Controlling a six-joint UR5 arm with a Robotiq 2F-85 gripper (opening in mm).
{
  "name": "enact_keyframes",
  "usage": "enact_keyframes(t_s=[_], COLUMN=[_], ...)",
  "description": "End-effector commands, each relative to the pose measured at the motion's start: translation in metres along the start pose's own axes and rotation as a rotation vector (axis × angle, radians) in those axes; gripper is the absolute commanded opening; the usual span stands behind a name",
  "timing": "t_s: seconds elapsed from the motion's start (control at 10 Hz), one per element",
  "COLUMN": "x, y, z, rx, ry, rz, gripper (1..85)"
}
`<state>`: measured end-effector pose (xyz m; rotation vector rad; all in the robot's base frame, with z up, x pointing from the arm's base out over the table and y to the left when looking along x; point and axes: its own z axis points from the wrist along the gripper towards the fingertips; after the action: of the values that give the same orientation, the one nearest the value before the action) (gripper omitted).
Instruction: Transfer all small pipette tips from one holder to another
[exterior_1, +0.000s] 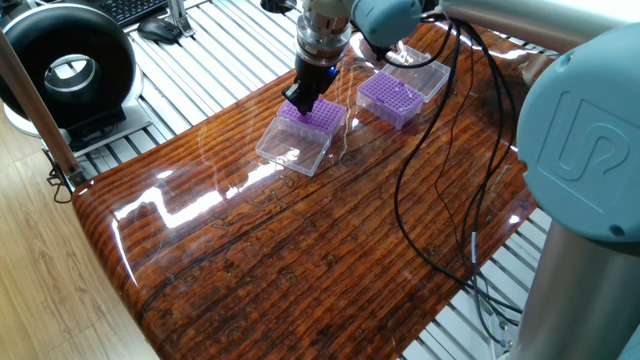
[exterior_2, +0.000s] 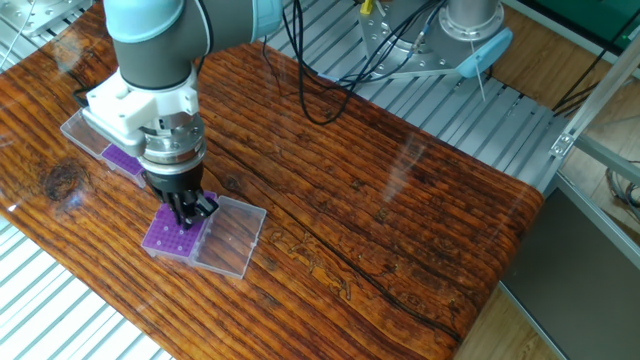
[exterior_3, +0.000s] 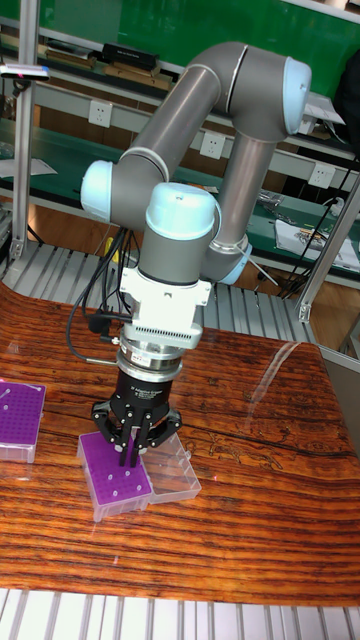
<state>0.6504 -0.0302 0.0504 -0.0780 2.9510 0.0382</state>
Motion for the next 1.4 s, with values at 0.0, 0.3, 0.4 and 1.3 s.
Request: enact_keyframes(t_s=[0.0, 0.3, 0.4, 1.3], x=[0.0, 0.001, 0.001, -0.004], y=[0.001, 0.005, 0.003, -0.012], z=[-0.004, -0.012, -0.013, -0.005], rx=[-0.014, -0.011, -0.002, 0.038], ry=[0.014, 0.022, 0.022, 0.013], rz=[-0.015, -0.02, -0.02, 0.023], gripper=[22.3, 23.7, 24.0, 27.3])
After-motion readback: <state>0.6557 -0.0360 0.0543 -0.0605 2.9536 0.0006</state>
